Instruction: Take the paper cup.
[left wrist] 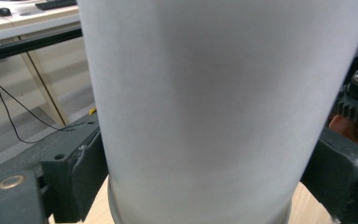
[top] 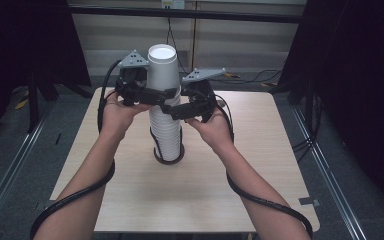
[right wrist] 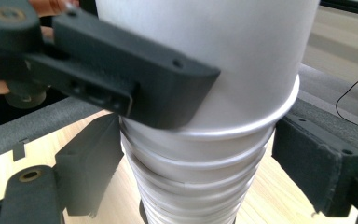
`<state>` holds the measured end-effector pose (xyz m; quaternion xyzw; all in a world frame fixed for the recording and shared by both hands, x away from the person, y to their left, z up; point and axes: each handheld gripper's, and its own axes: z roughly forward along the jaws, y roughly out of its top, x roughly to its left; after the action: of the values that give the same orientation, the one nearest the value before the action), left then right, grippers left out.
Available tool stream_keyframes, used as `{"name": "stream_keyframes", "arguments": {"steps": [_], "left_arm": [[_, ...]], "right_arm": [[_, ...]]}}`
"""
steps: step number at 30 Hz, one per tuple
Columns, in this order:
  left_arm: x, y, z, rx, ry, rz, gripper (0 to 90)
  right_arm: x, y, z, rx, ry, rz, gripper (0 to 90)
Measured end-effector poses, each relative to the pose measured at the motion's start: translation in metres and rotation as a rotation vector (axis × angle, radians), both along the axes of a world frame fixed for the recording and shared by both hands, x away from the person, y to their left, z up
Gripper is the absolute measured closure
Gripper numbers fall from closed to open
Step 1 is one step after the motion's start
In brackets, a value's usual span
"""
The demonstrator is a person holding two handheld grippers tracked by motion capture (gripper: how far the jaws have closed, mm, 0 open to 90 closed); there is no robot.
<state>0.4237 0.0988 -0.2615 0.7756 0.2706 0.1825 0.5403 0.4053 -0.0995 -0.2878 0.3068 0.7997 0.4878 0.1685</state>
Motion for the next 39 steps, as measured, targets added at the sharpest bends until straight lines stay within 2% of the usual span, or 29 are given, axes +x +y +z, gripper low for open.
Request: {"name": "stream_keyframes", "arguments": {"steps": [2, 8, 11, 22, 30, 31, 33, 39], "left_arm": [[-0.001, 0.001, 0.004, -0.025, -0.009, 0.003, 12.1], [0.0, 0.004, 0.013, -0.067, 0.002, 0.003, 13.0], [-0.001, 0.005, 0.019, -0.049, -0.019, 0.011, 12.9], [-0.005, 0.01, 0.032, -0.069, -0.031, 0.013, 14.4], [-0.007, 0.011, 0.037, -0.081, -0.055, -0.005, 16.3], [-0.008, 0.011, 0.038, -0.076, -0.061, 0.006, 16.3], [-0.007, 0.014, 0.04, -0.094, -0.054, 0.003, 16.3], [-0.009, 0.013, 0.042, -0.085, -0.057, 0.009, 16.3]], "right_arm": [[0.0, 0.0, 0.0, -0.001, 0.001, 0.002, 15.8], [0.0, -0.001, -0.001, 0.001, 0.001, 0.002, 16.0], [0.0, -0.001, -0.001, 0.005, 0.001, 0.002, 16.0], [0.0, -0.002, -0.002, 0.02, 0.009, 0.001, 16.1], [0.0, -0.003, -0.003, 0.024, 0.006, 0.004, 16.2], [0.0, -0.003, -0.003, 0.026, 0.008, 0.004, 16.2], [0.0, -0.003, -0.003, 0.026, 0.008, 0.004, 16.2], [0.001, -0.004, -0.004, 0.033, 0.011, 0.007, 16.5]]}}
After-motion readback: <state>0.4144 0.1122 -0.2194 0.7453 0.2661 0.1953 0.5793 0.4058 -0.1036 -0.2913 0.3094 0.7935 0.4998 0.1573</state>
